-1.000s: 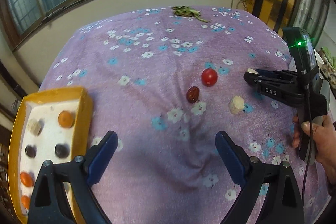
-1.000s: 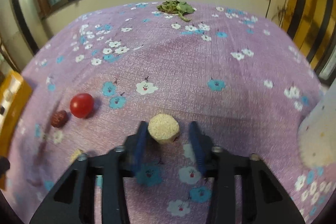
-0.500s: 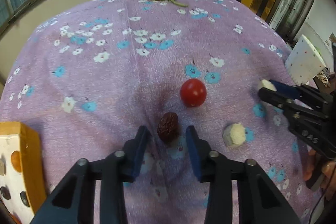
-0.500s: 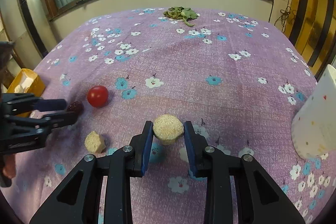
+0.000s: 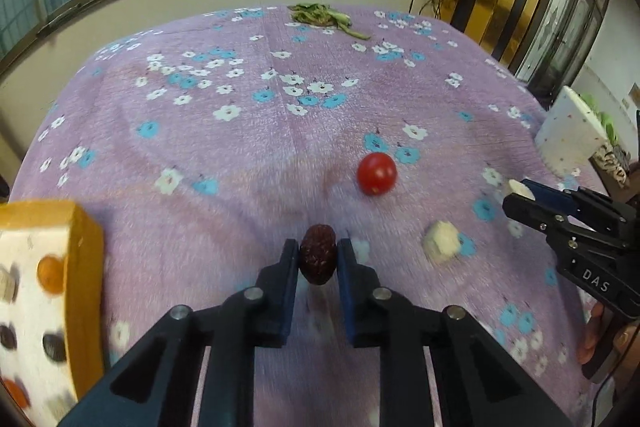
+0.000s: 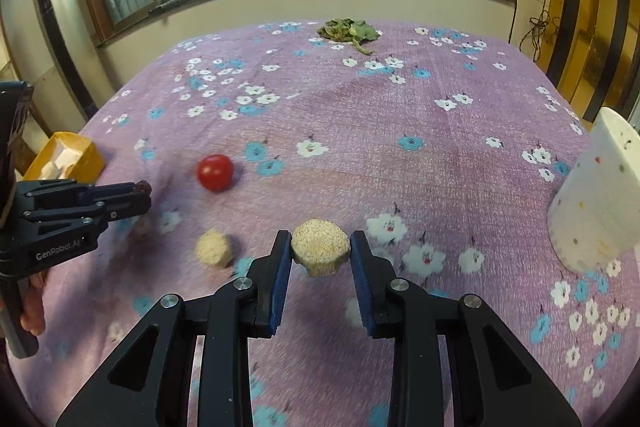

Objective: Organize fruits
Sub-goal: 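Carry the yam piece and jujube with both tools over the tray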

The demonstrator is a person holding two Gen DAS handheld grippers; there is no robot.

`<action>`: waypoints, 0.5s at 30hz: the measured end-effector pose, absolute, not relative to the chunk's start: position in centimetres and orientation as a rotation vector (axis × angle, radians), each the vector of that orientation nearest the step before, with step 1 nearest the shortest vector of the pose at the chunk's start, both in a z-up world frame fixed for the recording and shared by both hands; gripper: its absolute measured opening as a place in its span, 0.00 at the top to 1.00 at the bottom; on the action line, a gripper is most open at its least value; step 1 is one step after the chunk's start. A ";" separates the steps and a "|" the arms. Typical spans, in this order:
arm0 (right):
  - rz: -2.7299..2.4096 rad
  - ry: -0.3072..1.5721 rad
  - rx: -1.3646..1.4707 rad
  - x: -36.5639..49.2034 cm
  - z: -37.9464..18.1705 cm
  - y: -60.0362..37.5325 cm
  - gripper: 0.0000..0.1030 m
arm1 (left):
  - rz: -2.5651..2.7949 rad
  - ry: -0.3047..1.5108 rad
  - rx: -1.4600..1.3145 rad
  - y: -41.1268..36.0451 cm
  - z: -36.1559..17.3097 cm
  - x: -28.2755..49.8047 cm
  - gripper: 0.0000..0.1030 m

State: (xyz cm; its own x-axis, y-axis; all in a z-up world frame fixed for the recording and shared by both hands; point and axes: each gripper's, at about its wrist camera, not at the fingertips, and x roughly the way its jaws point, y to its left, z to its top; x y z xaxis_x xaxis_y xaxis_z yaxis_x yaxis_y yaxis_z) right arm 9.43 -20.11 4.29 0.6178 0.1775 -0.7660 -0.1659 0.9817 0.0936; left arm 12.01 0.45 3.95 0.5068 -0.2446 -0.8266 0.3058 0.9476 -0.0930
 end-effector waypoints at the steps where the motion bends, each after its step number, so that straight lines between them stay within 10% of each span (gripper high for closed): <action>1: 0.197 0.878 0.011 8.8 4.6 -19.9 0.72 | -0.327 0.984 0.058 0.7 4.2 11.4 0.79; 15: 0.161 0.909 0.055 1.9 4.8 -17.1 0.72 | -0.339 0.956 -0.021 4.2 6.8 4.6 0.79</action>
